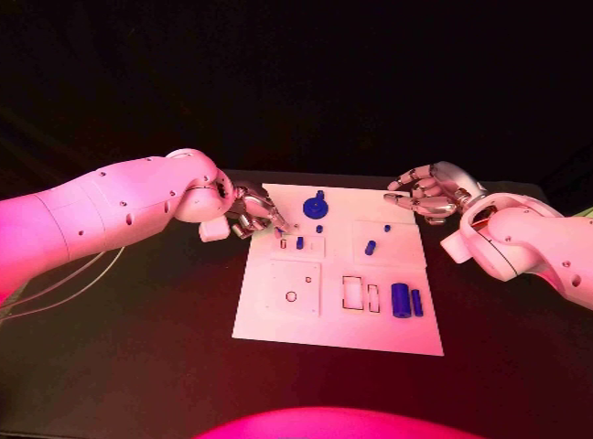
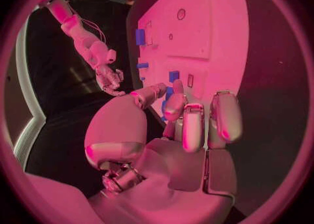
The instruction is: Assemble the parts on the task board
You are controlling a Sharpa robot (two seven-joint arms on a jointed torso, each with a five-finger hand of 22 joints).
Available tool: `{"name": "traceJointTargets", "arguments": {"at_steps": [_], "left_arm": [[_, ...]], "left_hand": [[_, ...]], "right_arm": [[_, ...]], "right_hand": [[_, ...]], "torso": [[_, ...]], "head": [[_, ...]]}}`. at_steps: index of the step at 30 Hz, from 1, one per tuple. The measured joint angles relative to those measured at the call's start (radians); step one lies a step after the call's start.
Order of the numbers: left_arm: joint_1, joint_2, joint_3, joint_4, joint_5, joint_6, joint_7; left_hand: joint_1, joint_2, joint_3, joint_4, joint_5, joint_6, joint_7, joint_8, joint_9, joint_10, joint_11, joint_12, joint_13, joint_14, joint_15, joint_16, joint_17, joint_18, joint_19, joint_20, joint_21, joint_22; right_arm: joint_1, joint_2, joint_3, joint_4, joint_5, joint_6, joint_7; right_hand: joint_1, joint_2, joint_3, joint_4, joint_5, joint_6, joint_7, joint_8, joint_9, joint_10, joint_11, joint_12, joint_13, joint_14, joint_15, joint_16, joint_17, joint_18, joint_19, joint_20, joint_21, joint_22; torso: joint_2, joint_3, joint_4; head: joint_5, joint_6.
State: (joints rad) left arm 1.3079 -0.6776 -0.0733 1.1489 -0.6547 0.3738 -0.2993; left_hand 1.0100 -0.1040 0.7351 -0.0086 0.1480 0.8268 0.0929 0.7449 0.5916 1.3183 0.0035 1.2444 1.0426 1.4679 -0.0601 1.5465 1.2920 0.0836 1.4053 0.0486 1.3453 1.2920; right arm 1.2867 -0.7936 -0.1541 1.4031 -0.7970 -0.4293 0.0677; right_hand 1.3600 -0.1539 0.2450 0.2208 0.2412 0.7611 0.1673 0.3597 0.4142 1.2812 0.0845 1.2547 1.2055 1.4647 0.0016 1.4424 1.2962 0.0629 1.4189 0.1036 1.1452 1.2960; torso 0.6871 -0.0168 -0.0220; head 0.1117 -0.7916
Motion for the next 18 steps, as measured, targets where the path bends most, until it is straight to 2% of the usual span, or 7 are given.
{"name": "traceJointTargets", "arguments": {"at_steps": [2, 5, 8, 9, 11, 15, 18], "left_arm": [[-0.004, -0.007, 0.0, 0.004, 0.014, 0.005, 0.052], [-0.01, -0.02, 0.0, 0.013, 0.033, 0.01, 0.132], [-0.017, -0.032, 0.0, 0.022, 0.052, 0.015, 0.19], [-0.018, -0.036, 0.0, 0.024, 0.057, 0.018, 0.202], [-0.021, -0.043, 0.0, 0.027, 0.065, 0.026, 0.221], [-0.025, -0.051, 0.0, 0.032, 0.073, 0.049, 0.239], [-0.027, -0.054, 0.0, 0.035, 0.076, 0.069, 0.246]], "left_hand": [[0.002, 0.003, 0.0, 0.0, -0.012, -0.004, 0.003, 0.0, 0.0, 0.0, 0.0, -0.011, -0.007, -0.005, 0.005, 0.0, 0.0, 0.0, 0.0, 0.0, 0.0, 0.0], [0.016, 0.002, 0.0, 0.0, -0.036, -0.005, 0.005, -0.008, 0.0, 0.0, 0.0, -0.011, -0.009, -0.005, 0.005, 0.0, 0.0, 0.0, -0.005, 0.005, 0.0, 0.0], [0.022, 0.001, 0.0, 0.0, -0.039, -0.005, 0.005, -0.017, 0.0, 0.0, 0.0, -0.011, -0.009, -0.005, 0.005, 0.0, 0.0, 0.0, -0.005, 0.005, 0.0, 0.0], [0.022, 0.001, 0.0, 0.0, -0.046, -0.005, 0.005, -0.018, 0.0, 0.0, 0.0, -0.011, -0.009, -0.005, 0.005, 0.0, 0.0, 0.0, -0.005, 0.005, 0.0, 0.0], [0.023, 0.002, 0.0, 0.0, -0.05, -0.005, 0.005, -0.022, 0.0, 0.0, 0.0, -0.011, -0.009, -0.005, 0.005, 0.0, 0.0, 0.0, -0.005, 0.005, 0.0, 0.0], [0.023, 0.002, 0.0, 0.0, -0.05, -0.005, 0.005, -0.023, 0.0, 0.0, 0.0, -0.011, -0.009, -0.005, 0.005, 0.0, 0.0, 0.0, -0.005, 0.005, 0.0, 0.0], [0.023, 0.002, 0.0, 0.0, -0.05, -0.005, 0.005, -0.023, 0.0, 0.0, 0.0, -0.011, -0.01, -0.005, 0.005, 0.0, 0.0, 0.0, -0.005, 0.005, 0.0, 0.0]], "right_arm": [[0.0, 0.001, 0.0, 0.013, -0.039, 0.011, 0.006], [0.002, 0.006, 0.0, 0.036, -0.11, 0.033, 0.013], [0.006, 0.013, 0.0, 0.057, -0.179, 0.057, 0.016], [0.007, 0.017, 0.0, 0.062, -0.202, 0.065, 0.017], [0.009, 0.028, 0.001, 0.072, -0.249, 0.081, 0.017], [0.009, 0.052, 0.001, 0.081, -0.329, 0.105, 0.008], [0.01, 0.073, 0.0, 0.086, -0.388, 0.113, -0.004]], "right_hand": [[0.031, 0.004, 0.019, -0.018, 0.0, -0.005, 0.005, 0.0, -0.007, -0.021, 0.003, 0.0, -0.004, 0.0, 0.0, 0.0, 0.0, 0.0, 0.0, 0.0, -0.007, 0.0], [0.066, -0.006, 0.122, -0.058, 0.0, -0.007, 0.007, -0.01, -0.028, -0.029, 0.001, -0.012, -0.016, 0.0, 0.0, -0.012, 0.0, 0.001, -0.005, 0.005, -0.015, 0.0], [0.062, -0.009, 0.21, -0.092, 0.0, -0.006, 0.007, -0.053, -0.049, -0.029, 0.001, -0.012, -0.021, 0.0, 0.0, -0.012, 0.0, 0.007, -0.007, 0.004, -0.015, 0.0], [0.047, -0.025, 0.235, -0.1, 0.0, -0.003, 0.003, -0.06, -0.051, -0.029, 0.001, -0.012, -0.021, 0.0, 0.0, -0.012, 0.0, 0.007, -0.007, 0.003, -0.015, 0.0], [0.045, -0.027, 0.257, -0.113, 0.0, 0.001, -0.001, -0.061, -0.057, -0.029, 0.001, -0.012, -0.022, 0.0, 0.0, -0.012, 0.0, 0.007, -0.007, 0.003, -0.015, 0.0], [0.034, -0.037, 0.314, -0.147, 0.0, 0.005, -0.005, -0.095, -0.067, -0.029, 0.001, -0.012, -0.021, 0.0, 0.0, -0.012, 0.0, 0.007, -0.01, 0.0, -0.014, 0.0], [0.027, -0.044, 0.369, -0.181, 0.0, 0.015, -0.016, -0.122, -0.078, -0.022, -0.017, -0.012, -0.021, -0.012, -0.013, -0.012, 0.0, 0.007, -0.01, -0.001, -0.013, 0.0]], "torso": [[0.0, 0.0, 0.0002], [-0.001, 0.0, 0.0004], [-0.001, -0.0003, 0.001], [-0.001, -0.0005, 0.0011], [-0.001, -0.0005, 0.0012], [-0.001, -0.0011, 0.0012], [-0.001, -0.0017, 0.0016]], "head": [[-0.001, 0.002], [-0.003, 0.005], [-0.005, 0.009], [-0.006, 0.009], [-0.007, 0.012], [-0.01, 0.016], [-0.011, 0.019]]}}
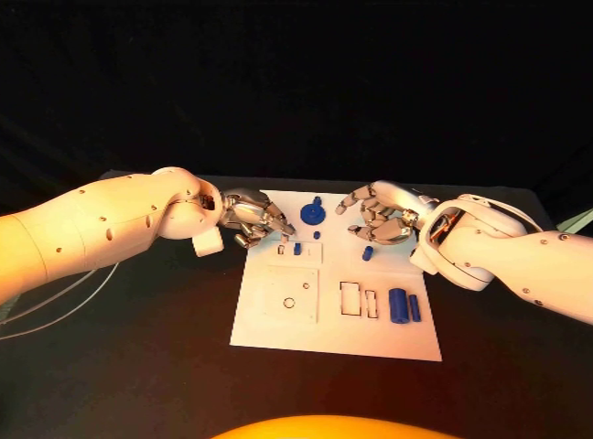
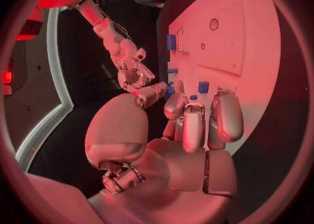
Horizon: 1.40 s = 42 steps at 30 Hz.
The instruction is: Assemble the parts on the task board
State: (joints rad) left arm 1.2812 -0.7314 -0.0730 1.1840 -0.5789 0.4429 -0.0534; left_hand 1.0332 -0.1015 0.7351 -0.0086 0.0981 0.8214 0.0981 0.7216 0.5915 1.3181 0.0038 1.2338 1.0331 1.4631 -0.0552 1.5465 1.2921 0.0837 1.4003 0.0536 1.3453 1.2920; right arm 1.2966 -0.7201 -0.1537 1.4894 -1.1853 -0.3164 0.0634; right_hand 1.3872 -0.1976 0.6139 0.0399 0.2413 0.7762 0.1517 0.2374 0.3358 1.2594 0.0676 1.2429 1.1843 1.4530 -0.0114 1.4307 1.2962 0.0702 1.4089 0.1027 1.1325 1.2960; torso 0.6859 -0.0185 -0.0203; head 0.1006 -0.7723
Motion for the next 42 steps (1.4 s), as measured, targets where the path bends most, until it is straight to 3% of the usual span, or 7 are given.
{"name": "traceJointTargets", "arguments": {"at_steps": [3, 7, 12, 30, 31, 34, 42], "left_arm": [[-0.001, -0.001, 0.0, 0.002, 0.0, 0.014, 0.003], [-0.002, -0.001, 0.0, 0.004, -0.001, 0.024, 0.005], [-0.002, -0.002, 0.0, 0.005, -0.002, 0.028, 0.008], [-0.003, 0.001, 0.0, 0.012, -0.003, 0.023, 0.019], [-0.003, 0.001, 0.0, 0.012, -0.003, 0.022, 0.02], [-0.003, 0.001, 0.0, 0.013, -0.003, 0.019, 0.021], [-0.003, 0.001, 0.0, 0.013, -0.002, 0.012, 0.024]], "left_hand": [[0.0, 0.0, 0.0, 0.0, 0.0, 0.0, 0.0, 0.0, 0.0, 0.0, 0.0, 0.0, 0.0, 0.0, 0.0, 0.0, 0.0, 0.0, 0.0, 0.0, 0.0, 0.0], [0.0, 0.0, 0.0, 0.0, 0.0, 0.0, 0.0, 0.0, 0.0, 0.0, 0.0, 0.0, 0.0, 0.0, 0.0, 0.0, 0.0, 0.0, 0.0, 0.0, 0.0, 0.0], [0.002, 0.001, 0.0, 0.0, 0.0, 0.0, 0.0, 0.0, 0.0, 0.0, 0.0, 0.0, 0.0, 0.0, 0.0, 0.0, 0.0, 0.0, 0.0, 0.0, 0.0, 0.0], [0.008, -0.002, 0.0, 0.0, 0.0, 0.0, 0.0, -0.006, 0.0, 0.0, 0.0, 0.0, 0.0, 0.0, 0.0, 0.0, 0.0, 0.0, 0.0, 0.0, 0.0, 0.0], [0.008, -0.002, 0.0, 0.0, 0.0, 0.0, 0.0, -0.006, 0.0, 0.0, 0.0, 0.0, 0.0, 0.0, 0.0, 0.0, 0.0, 0.0, 0.0, 0.0, 0.0, 0.0], [0.008, -0.002, 0.0, 0.0, 0.0, 0.0, 0.0, -0.006, 0.0, 0.0, 0.0, 0.0, 0.0, 0.0, 0.0, 0.0, 0.0, 0.0, 0.0, 0.0, 0.0, 0.0], [0.008, -0.002, 0.0, 0.0, 0.0, 0.0, 0.0, -0.006, 0.0, 0.0, 0.0, 0.0, 0.0, 0.0, 0.0, 0.0, 0.0, 0.0, 0.0, 0.0, 0.0, 0.0]], "right_arm": [[0.0, 0.017, 0.0, 0.003, -0.033, -0.001, -0.007], [0.0, 0.038, 0.0, 0.005, -0.058, -0.014, -0.009], [0.0, 0.069, 0.0, 0.0, -0.071, -0.027, -0.009], [-0.011, 0.158, -0.005, -0.055, -0.074, -0.01, -0.008], [-0.011, 0.16, -0.006, -0.057, -0.073, -0.008, -0.008], [-0.014, 0.164, -0.006, -0.06, -0.073, -0.004, -0.008], [-0.022, 0.172, -0.007, -0.064, -0.071, 0.004, -0.006]], "right_hand": [[-0.004, 0.004, 0.056, -0.04, 0.0, -0.014, -0.014, -0.023, -0.009, 0.0, -0.017, 0.0, 0.0, 0.011, -0.021, 0.0, 0.0, 0.0, 0.004, -0.028, 0.0, 0.0], [-0.027, 0.027, 0.123, -0.087, 0.011, -0.014, -0.031, -0.051, -0.021, 0.007, -0.032, 0.0, 0.002, 0.0, -0.031, 0.0, 0.0, 0.0, 0.014, -0.039, 0.024, 0.0], [-0.049, 0.01, 0.149, -0.11, 0.015, -0.036, -0.042, -0.066, -0.04, 0.016, -0.041, 0.001, 0.005, 0.005, -0.041, 0.0, 0.0, 0.0, 0.006, -0.048, 0.023, 0.0], [-0.049, 0.01, 0.158, -0.12, 0.024, -0.058, -0.049, -0.066, -0.044, 0.011, -0.054, 0.001, 0.01, 0.013, -0.05, 0.0, 0.0, 0.0, 0.011, -0.053, 0.023, 0.0], [-0.067, 0.028, 0.16, -0.122, 0.024, -0.057, -0.049, -0.066, -0.044, 0.011, -0.054, 0.001, 0.01, 0.013, -0.05, 0.0, 0.0, 0.0, 0.011, -0.053, 0.023, 0.0], [-0.07, 0.031, 0.164, -0.125, 0.024, -0.051, -0.054, -0.066, -0.044, 0.011, -0.054, 0.001, 0.012, 0.013, -0.05, 0.0, 0.0, 0.0, 0.011, -0.053, 0.023, 0.0], [-0.073, 0.033, 0.169, -0.131, 0.024, -0.009, -0.043, -0.066, -0.042, 0.011, -0.053, 0.001, 0.015, 0.013, -0.05, 0.0, 0.0, 0.0, 0.011, -0.053, 0.023, 0.0]], "torso": [[0.0, -0.0007, 0.0003], [0.001, -0.0007, 0.0], [0.002, -0.0006, -0.0009], [0.002, 0.0005, -0.0015], [0.002, 0.0005, -0.0015], [0.002, 0.0009, -0.0017], [0.002, 0.0015, -0.0019]], "head": [[0.0, 0.003], [-0.001, 0.007], [-0.001, 0.009], [-0.003, 0.01], [-0.003, 0.01], [-0.002, 0.009], [0.0, 0.005]]}}
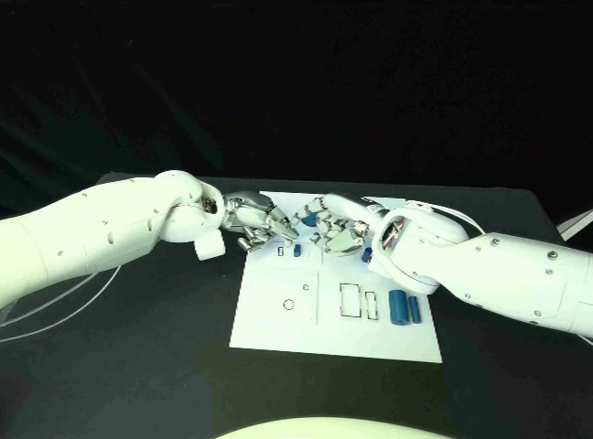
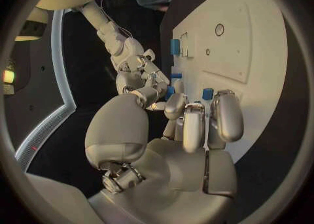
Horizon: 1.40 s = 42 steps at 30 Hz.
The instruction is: Assemble the parts on the task board
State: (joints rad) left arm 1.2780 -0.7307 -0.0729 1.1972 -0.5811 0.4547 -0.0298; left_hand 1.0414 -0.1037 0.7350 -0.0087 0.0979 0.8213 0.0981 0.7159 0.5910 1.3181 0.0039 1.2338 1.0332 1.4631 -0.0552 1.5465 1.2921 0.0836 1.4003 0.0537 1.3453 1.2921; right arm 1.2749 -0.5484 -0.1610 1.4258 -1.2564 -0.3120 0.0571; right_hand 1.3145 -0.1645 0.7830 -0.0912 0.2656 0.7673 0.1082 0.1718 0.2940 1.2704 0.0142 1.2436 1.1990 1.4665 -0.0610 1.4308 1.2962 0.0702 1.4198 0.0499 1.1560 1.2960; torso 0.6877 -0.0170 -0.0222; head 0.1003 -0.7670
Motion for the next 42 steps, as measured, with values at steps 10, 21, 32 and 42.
{"name": "traceJointTargets", "arguments": {"at_steps": [10, 21, 32, 42], "left_arm": [[0.0, 0.001, 0.0, 0.0, 0.001, -0.005, 0.0], [-0.001, 0.001, 0.0, 0.0, 0.002, -0.009, 0.0], [-0.002, -0.001, -0.001, -0.003, 0.007, -0.02, 0.001], [-0.002, -0.003, -0.001, -0.009, 0.016, -0.03, 0.003]], "left_hand": [[0.003, 0.003, 0.0, 0.0, 0.0, 0.0, 0.0, -0.007, 0.0, 0.0, 0.0, 0.0, 0.0, 0.0, 0.0, 0.0, 0.0, 0.0, 0.0, 0.0, 0.0, 0.0], [0.003, 0.003, 0.0, 0.0, 0.0, 0.0, 0.0, -0.007, 0.0, 0.0, 0.0, 0.0, 0.0, 0.0, 0.0, 0.0, 0.0, 0.0, 0.0, 0.0, 0.0, 0.0], [0.004, 0.004, 0.0, 0.0, -0.006, 0.0, 0.0, -0.007, -0.001, 0.0, 0.0, 0.0, 0.0, 0.0, 0.0, 0.0, 0.0, 0.0, 0.0, 0.0, 0.0, 0.0], [0.005, 0.005, 0.0, 0.0, -0.006, 0.0, 0.0, -0.007, -0.001, -0.007, 0.007, 0.0, 0.0, 0.0, 0.0, 0.0, 0.0, 0.0, 0.0, 0.0, 0.0, 0.0]], "right_arm": [[-0.004, 0.0, 0.0, 0.001, 0.002, 0.001, 0.004], [-0.005, 0.0, 0.0, 0.0, 0.007, 0.005, 0.006], [-0.007, -0.002, 0.0, -0.005, 0.009, 0.019, 0.005], [-0.01, -0.007, -0.002, -0.003, 0.009, 0.024, 0.006]], "right_hand": [[0.0, 0.0, 0.011, -0.011, 0.0, 0.018, 0.003, 0.002, 0.001, 0.003, 0.003, 0.0, 0.001, 0.0, 0.0, 0.0, 0.0, 0.0, 0.0, 0.0, 0.0, 0.0], [-0.03, 0.007, 0.011, -0.011, 0.0, 0.018, 0.004, 0.002, 0.0, 0.004, 0.004, 0.0, 0.002, 0.0, 0.0, 0.0, 0.0, 0.0, 0.0, 0.0, 0.0, 0.0], [-0.03, 0.007, 0.016, -0.017, 0.0, 0.027, 0.013, 0.002, -0.004, 0.012, 0.013, 0.0, 0.002, 0.01, 0.011, 0.0, 0.0, 0.0, 0.0, 0.0, 0.0, 0.0], [-0.042, 0.019, 0.027, -0.028, 0.0, 0.037, 0.016, 0.002, -0.003, 0.012, 0.013, 0.0, 0.003, 0.01, 0.011, 0.0, 0.0, 0.0, 0.0, 0.0, 0.0, 0.0]], "torso": [[0.0, 0.0001, -0.0006], [0.0, 0.0, -0.0004], [0.0, -0.0004, 0.0005], [0.0, -0.0004, -0.0006]], "head": [[0.002, -0.002], [0.002, -0.004], [0.002, -0.006], [0.002, -0.007]]}}
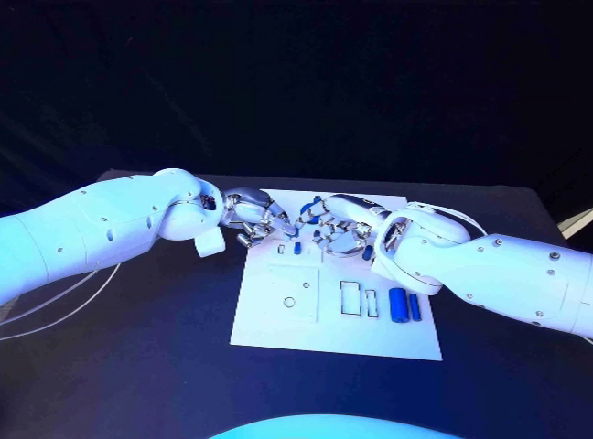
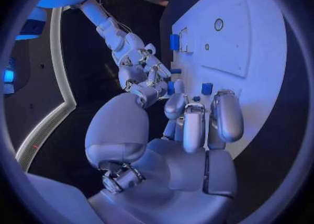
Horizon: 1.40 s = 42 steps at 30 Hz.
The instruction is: Assemble the parts on the task board
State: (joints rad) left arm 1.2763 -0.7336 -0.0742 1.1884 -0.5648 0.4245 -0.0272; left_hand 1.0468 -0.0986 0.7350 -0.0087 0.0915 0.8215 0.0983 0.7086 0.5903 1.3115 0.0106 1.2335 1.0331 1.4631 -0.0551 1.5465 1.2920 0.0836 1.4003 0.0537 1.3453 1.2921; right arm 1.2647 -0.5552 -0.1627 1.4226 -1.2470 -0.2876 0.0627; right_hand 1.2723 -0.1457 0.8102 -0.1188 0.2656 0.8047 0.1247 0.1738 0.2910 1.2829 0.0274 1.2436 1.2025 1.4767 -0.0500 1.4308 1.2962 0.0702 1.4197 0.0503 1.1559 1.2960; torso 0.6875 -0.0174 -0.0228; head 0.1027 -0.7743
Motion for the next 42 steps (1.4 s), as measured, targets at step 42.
{"name": "traceJointTargets", "arguments": {"at_steps": [42], "left_arm": [[0.001, -0.021, 0.003, 0.07, -0.134, -0.264, -0.185]], "left_hand": [[0.021, -0.009, 0.0, 0.0, -0.005, -0.002, 0.002, -0.014, -0.001, 0.0, -0.001, -0.009, -0.009, 0.0, 0.0, 0.0, 0.0, 0.0, -0.003, 0.003, 0.0, 0.0]], "right_arm": [[0.015, -0.178, 0.014, 0.009, 0.298, -0.217, 0.033]], "right_hand": [[-0.018, -0.011, 0.0, 0.0, 0.0, 0.023, 0.016, 0.011, 0.007, -0.017, 0.03, -0.02, -0.014, -0.012, 0.03, -0.012, 0.0, 0.0, -0.021, 0.021, -0.021, 0.0]], "torso": [[-0.002, 0.0016, -0.0023]], "head": [[0.005, -0.005]]}}
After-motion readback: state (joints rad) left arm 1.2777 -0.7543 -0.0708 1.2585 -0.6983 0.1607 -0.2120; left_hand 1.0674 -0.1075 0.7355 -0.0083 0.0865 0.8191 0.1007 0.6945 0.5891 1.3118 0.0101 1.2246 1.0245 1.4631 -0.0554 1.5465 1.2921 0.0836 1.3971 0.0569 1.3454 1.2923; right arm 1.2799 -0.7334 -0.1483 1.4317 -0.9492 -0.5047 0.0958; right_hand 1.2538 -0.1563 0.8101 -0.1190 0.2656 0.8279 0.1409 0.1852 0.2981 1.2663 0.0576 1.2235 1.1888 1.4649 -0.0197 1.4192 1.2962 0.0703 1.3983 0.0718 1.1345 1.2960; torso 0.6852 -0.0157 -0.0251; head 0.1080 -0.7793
